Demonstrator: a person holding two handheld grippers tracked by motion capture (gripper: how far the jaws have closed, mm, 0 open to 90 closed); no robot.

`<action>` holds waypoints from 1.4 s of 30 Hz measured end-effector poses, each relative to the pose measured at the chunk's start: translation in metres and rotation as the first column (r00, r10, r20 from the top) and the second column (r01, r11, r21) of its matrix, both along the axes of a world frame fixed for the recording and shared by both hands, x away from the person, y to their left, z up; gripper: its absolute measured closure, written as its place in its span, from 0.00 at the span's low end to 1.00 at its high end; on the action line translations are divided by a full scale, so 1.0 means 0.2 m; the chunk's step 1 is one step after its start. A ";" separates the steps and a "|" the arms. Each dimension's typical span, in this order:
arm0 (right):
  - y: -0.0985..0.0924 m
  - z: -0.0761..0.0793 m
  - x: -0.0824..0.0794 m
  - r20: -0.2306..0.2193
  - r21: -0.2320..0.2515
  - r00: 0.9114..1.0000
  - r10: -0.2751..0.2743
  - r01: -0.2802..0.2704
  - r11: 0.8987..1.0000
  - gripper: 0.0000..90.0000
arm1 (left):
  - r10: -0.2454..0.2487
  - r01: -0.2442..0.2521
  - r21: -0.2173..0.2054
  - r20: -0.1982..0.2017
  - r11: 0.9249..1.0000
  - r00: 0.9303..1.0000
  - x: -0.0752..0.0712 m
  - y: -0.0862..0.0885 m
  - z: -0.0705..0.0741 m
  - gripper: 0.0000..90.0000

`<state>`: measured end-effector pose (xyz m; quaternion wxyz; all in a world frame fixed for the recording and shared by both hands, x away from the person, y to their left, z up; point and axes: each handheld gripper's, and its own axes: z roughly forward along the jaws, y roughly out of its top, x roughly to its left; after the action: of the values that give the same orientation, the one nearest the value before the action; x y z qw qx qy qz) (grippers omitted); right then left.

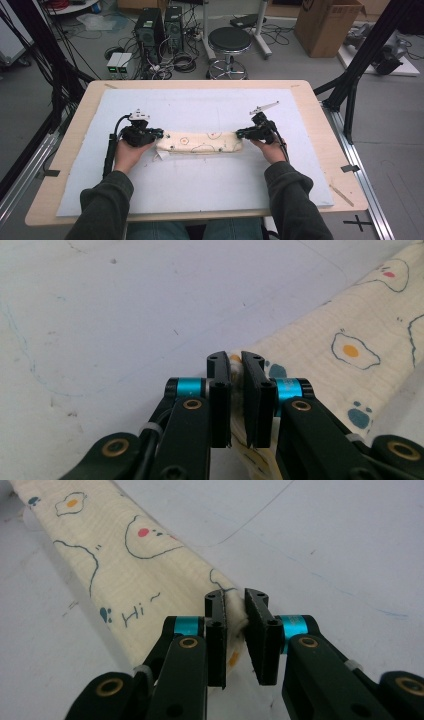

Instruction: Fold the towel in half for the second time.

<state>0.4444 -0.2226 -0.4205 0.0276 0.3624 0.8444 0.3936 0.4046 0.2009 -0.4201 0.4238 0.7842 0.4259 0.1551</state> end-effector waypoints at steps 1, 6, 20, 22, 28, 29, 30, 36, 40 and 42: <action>0.00 0.00 0.01 0.002 -0.003 1.000 -0.008 0.008 1.000 0.88 | 0.001 -0.001 0.000 -0.013 1.000 1.000 0.01 0.00 0.00 0.92; -0.01 -0.01 0.05 0.012 -0.002 0.999 -0.036 0.036 0.999 0.88 | 0.023 -0.023 0.007 -0.008 1.000 1.000 0.05 -0.03 0.00 0.92; -0.05 -0.02 0.08 0.009 0.068 0.997 -0.071 0.070 0.995 0.70 | 0.037 -0.037 -0.029 -0.023 0.999 0.999 0.08 -0.03 0.00 0.70; -0.05 -0.01 0.07 0.011 0.080 0.997 -0.072 0.071 0.994 0.67 | 0.022 -0.023 -0.041 -0.023 0.999 0.999 0.07 -0.03 0.01 0.69; -0.05 0.03 0.04 0.036 0.092 0.996 -0.076 0.073 0.993 0.60 | -0.007 0.007 -0.047 -0.007 0.999 1.000 0.04 -0.03 0.04 0.64; -0.05 0.03 0.03 0.043 0.092 0.996 -0.078 0.074 0.993 0.59 | -0.008 0.008 -0.050 -0.001 0.999 1.000 0.03 -0.03 0.05 0.64; -0.05 0.04 0.03 0.044 0.093 0.996 -0.081 0.077 0.993 0.58 | -0.012 0.012 -0.053 0.005 0.999 1.000 0.03 -0.03 0.06 0.63; -0.05 0.06 0.01 0.062 0.099 0.994 -0.094 0.088 0.991 0.51 | -0.014 0.016 -0.075 0.018 0.997 1.000 0.00 -0.02 0.09 0.61; -0.04 0.08 -0.01 0.073 0.106 0.993 -0.094 0.086 0.991 0.46 | -0.015 0.016 -0.093 0.021 0.996 1.000 -0.02 0.00 0.08 0.60; -0.04 0.08 -0.01 0.075 0.117 0.993 -0.095 0.086 0.989 0.44 | -0.016 0.018 -0.094 0.021 0.995 1.000 -0.03 0.00 0.08 0.60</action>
<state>0.4421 -0.2301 -0.4036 0.0588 0.3851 0.8014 0.4538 0.3987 0.2018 -0.4048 0.4660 0.7653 0.4217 0.1389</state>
